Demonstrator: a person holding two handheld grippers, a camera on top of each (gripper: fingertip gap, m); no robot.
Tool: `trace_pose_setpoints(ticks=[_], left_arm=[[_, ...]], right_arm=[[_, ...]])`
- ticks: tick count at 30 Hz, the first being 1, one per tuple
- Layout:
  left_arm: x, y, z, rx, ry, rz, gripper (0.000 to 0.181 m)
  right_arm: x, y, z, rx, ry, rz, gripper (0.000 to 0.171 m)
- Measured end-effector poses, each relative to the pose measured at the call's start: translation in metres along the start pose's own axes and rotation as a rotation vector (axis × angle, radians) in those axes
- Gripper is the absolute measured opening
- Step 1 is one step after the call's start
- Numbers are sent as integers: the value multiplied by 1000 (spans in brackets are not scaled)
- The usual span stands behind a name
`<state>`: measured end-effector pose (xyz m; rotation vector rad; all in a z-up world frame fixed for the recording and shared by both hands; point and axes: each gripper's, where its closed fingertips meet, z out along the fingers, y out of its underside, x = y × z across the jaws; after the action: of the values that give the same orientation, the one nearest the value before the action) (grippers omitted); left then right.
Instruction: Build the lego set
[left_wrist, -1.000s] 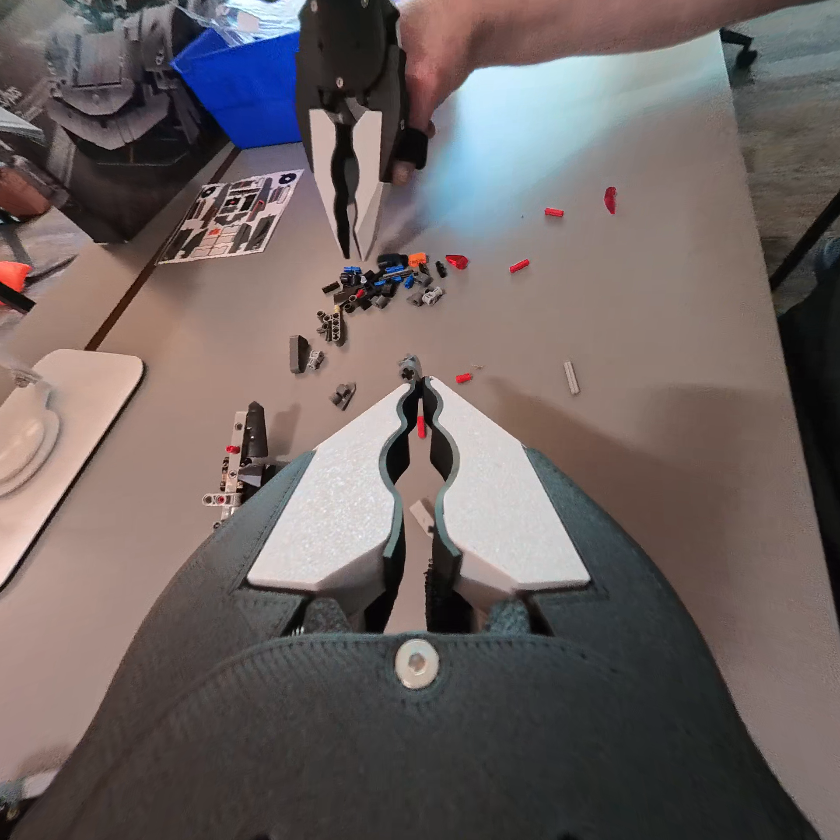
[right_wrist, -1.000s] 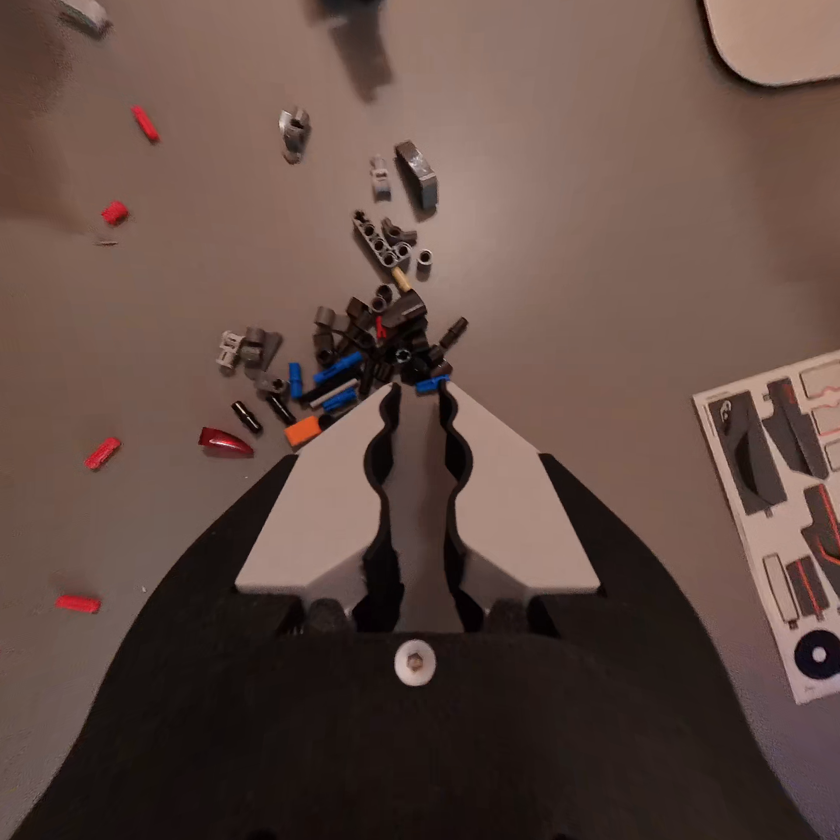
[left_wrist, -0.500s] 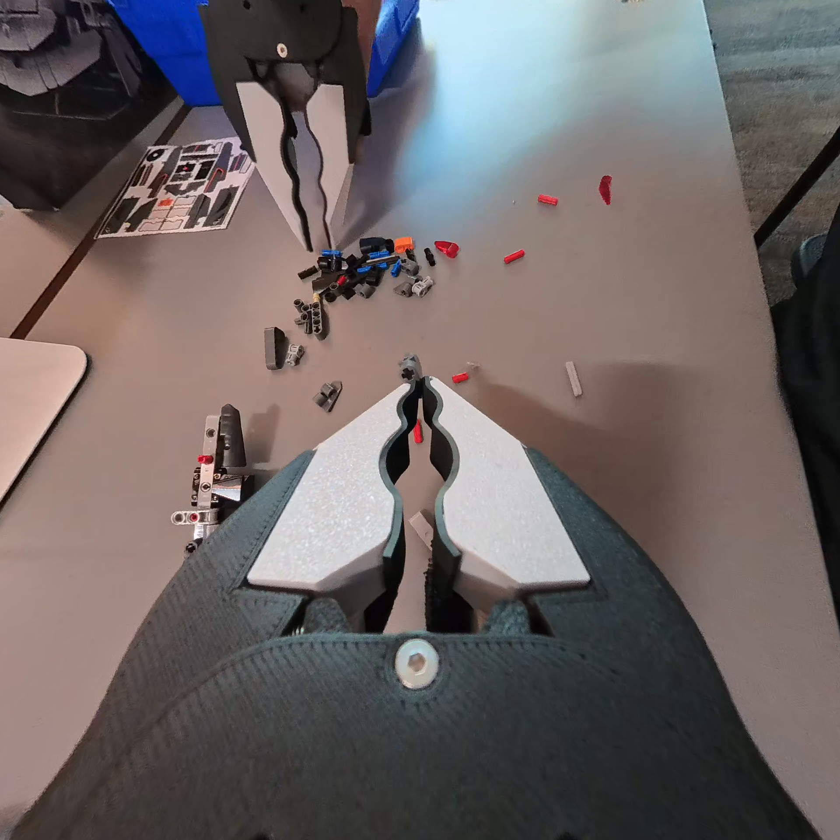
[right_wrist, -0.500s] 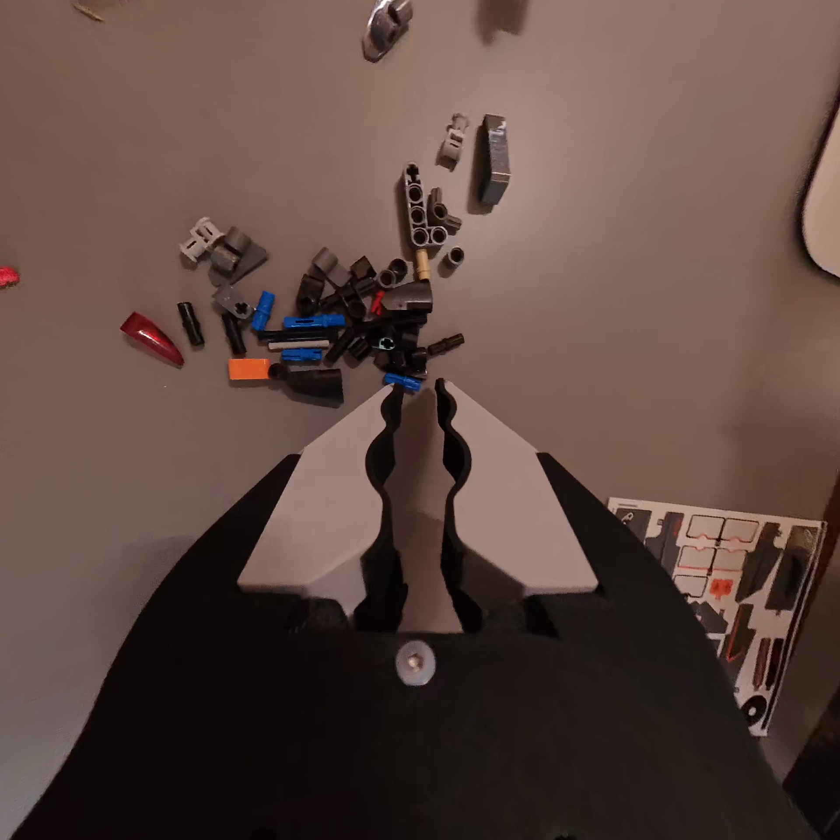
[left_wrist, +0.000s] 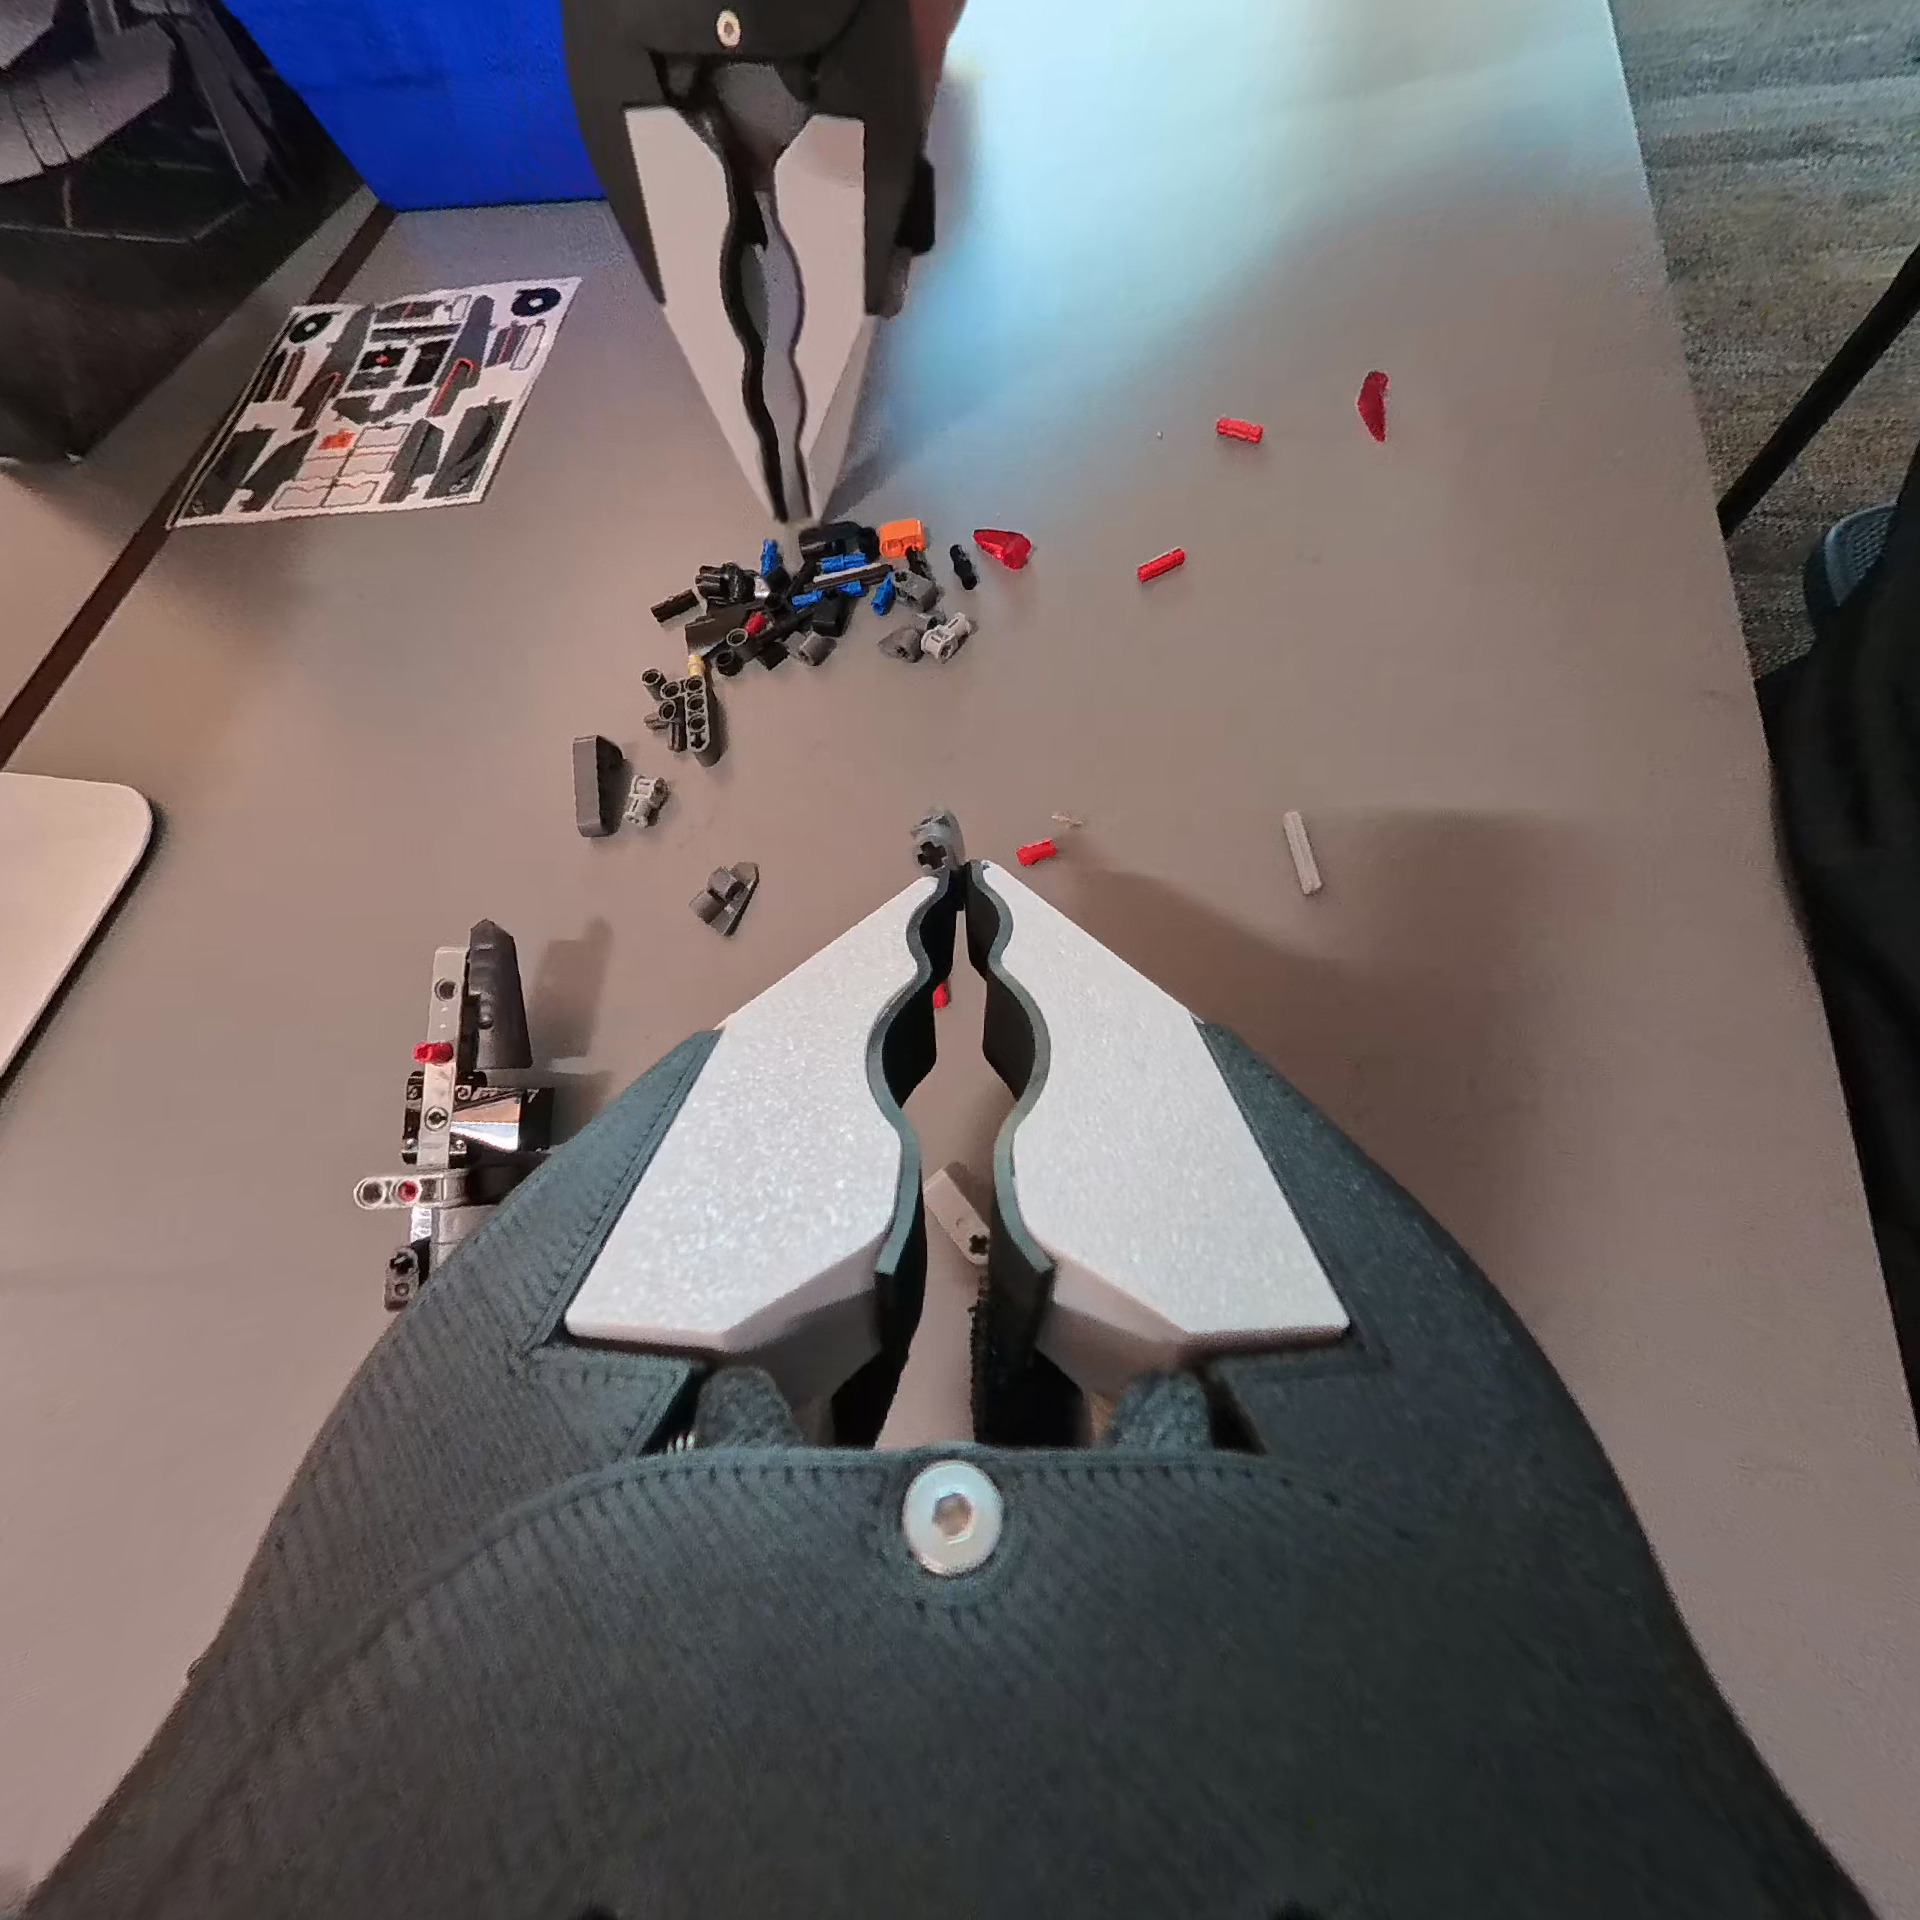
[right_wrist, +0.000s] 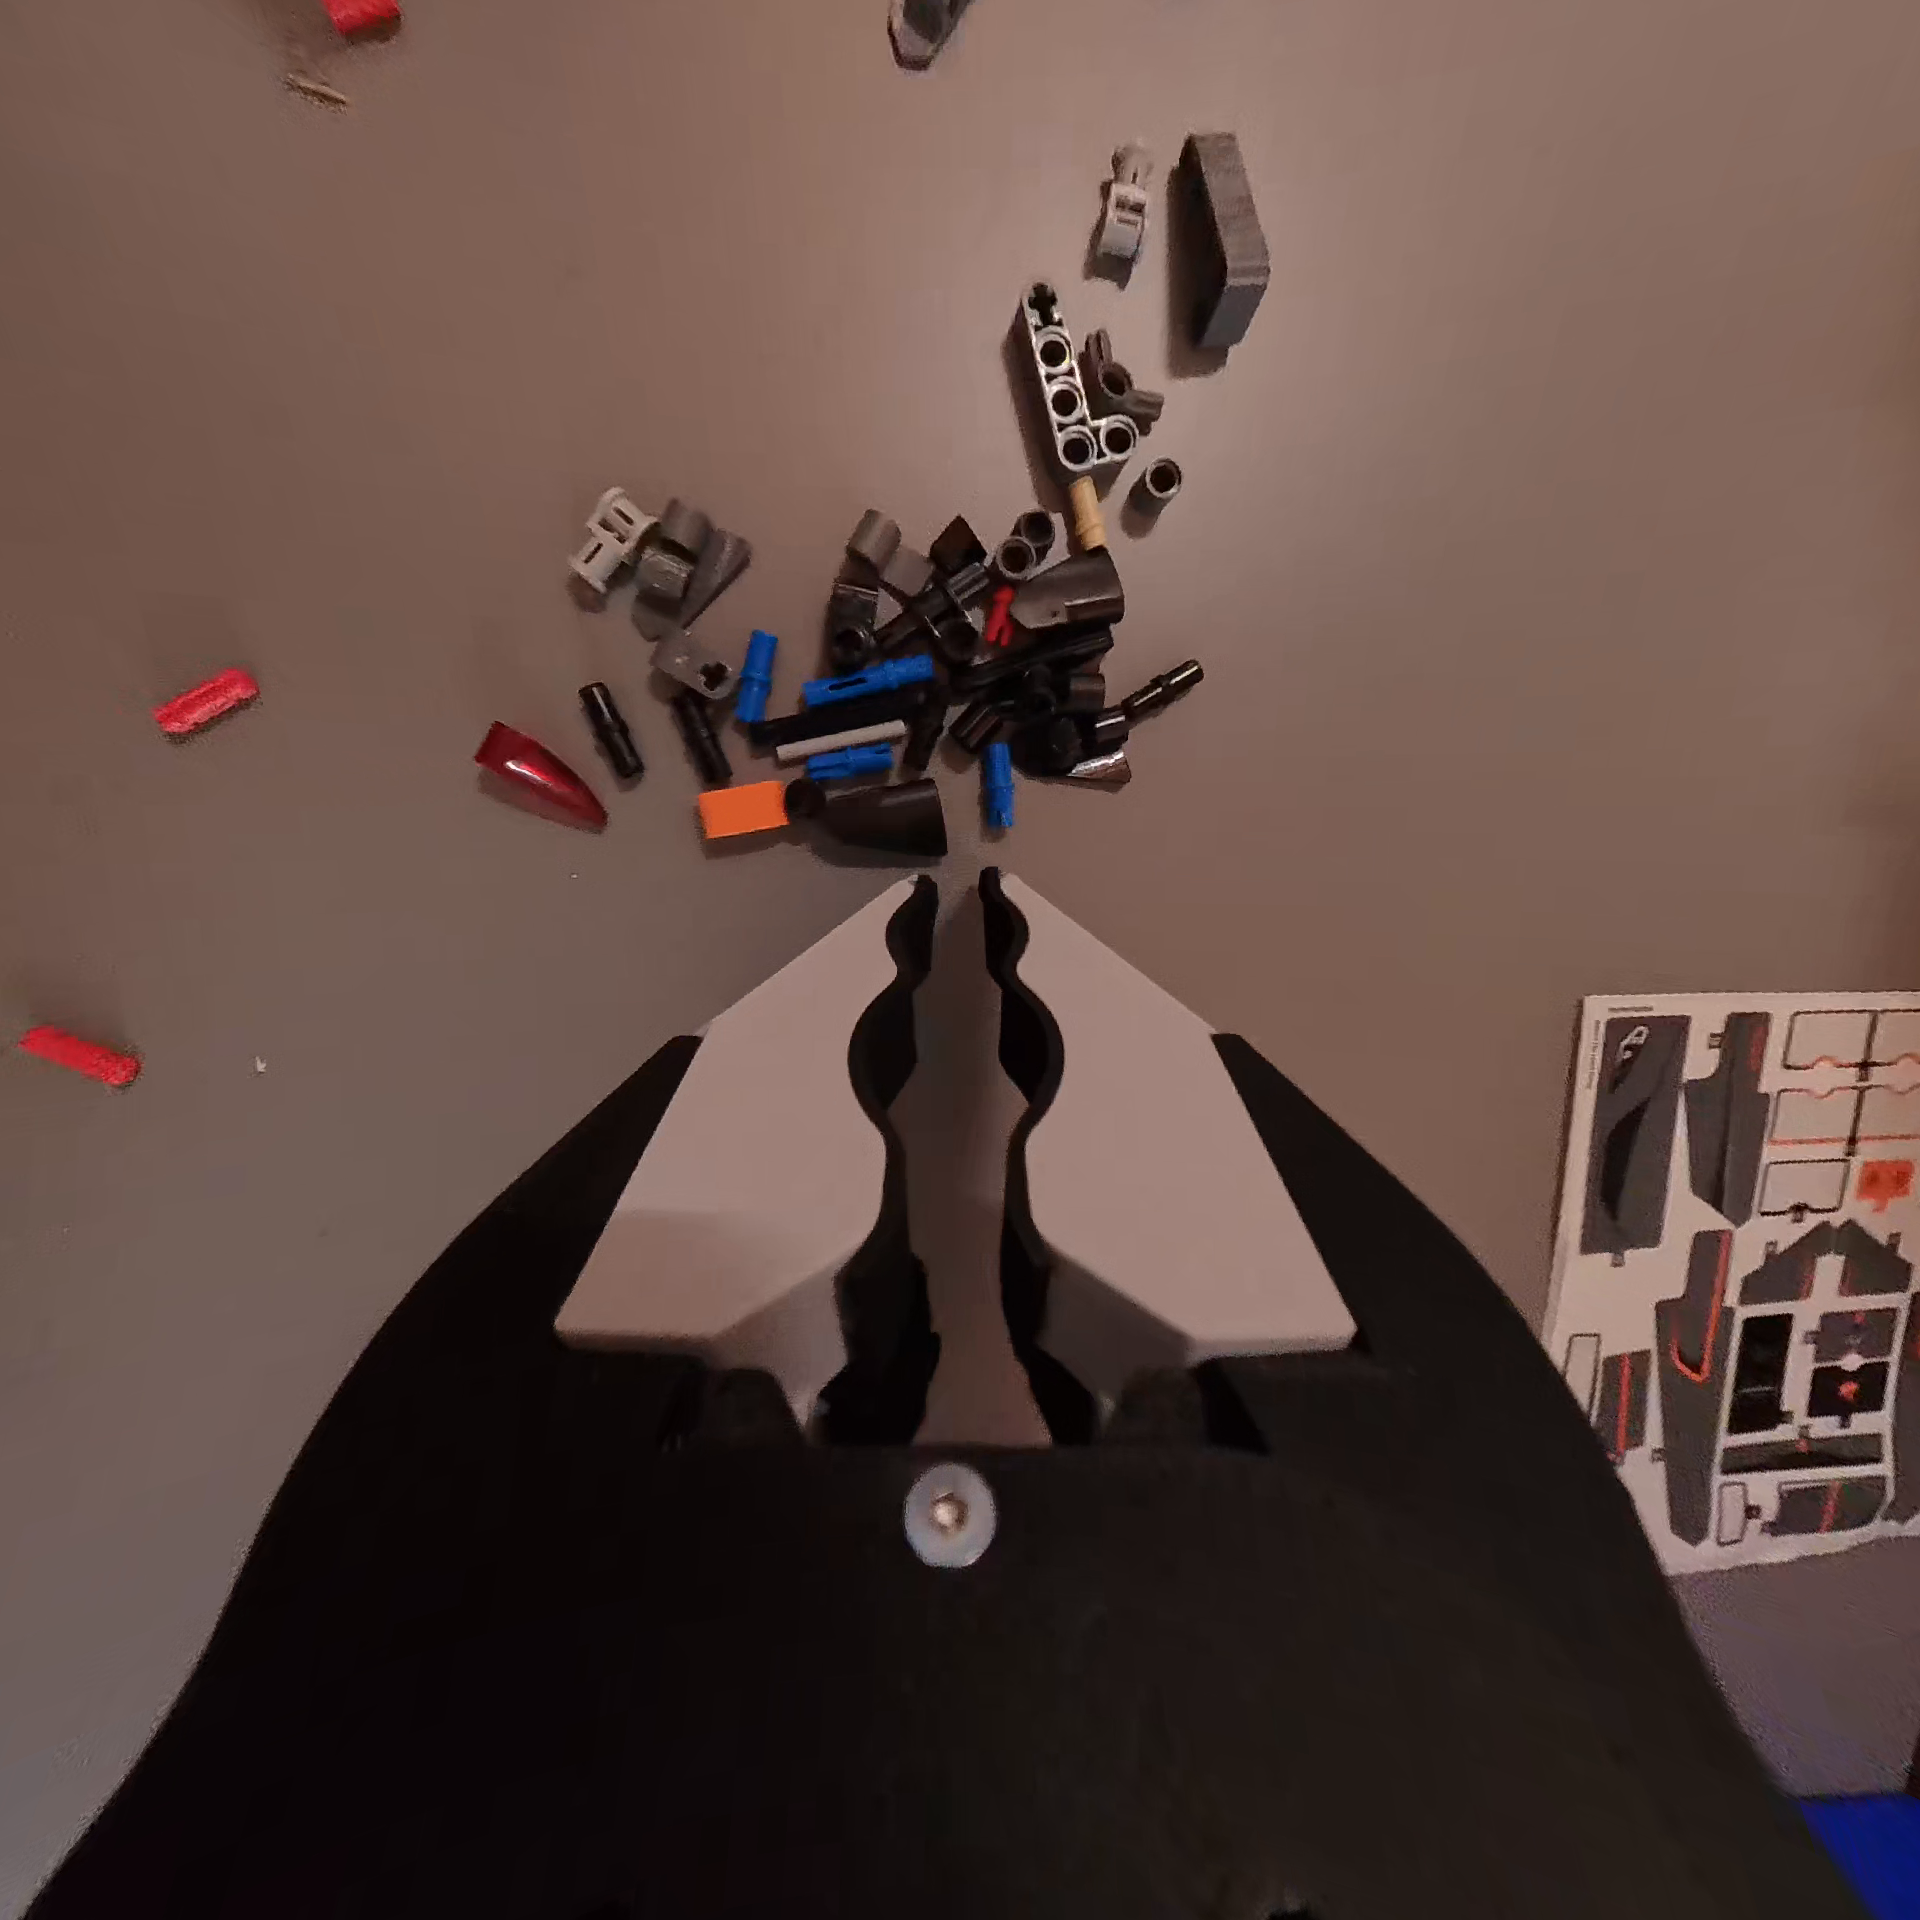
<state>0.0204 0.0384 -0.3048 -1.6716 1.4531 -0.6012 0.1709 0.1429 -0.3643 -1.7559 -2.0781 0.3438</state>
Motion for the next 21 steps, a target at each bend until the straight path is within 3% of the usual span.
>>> trace_pose_setpoints(ticks=[4, 15, 21], left_arm=[[0, 0, 4, -9, 1, -3, 0], [-3, 3, 5, -12, 8, -29, 0], [-8, 3, 5, -12, -1, -37, 0]], right_arm=[[4, -8, -3, 48, 31, 11, 12], [7, -15, 10, 115, 13, 38, 2], [9, -16, -5, 160, 75, 53, 2]])
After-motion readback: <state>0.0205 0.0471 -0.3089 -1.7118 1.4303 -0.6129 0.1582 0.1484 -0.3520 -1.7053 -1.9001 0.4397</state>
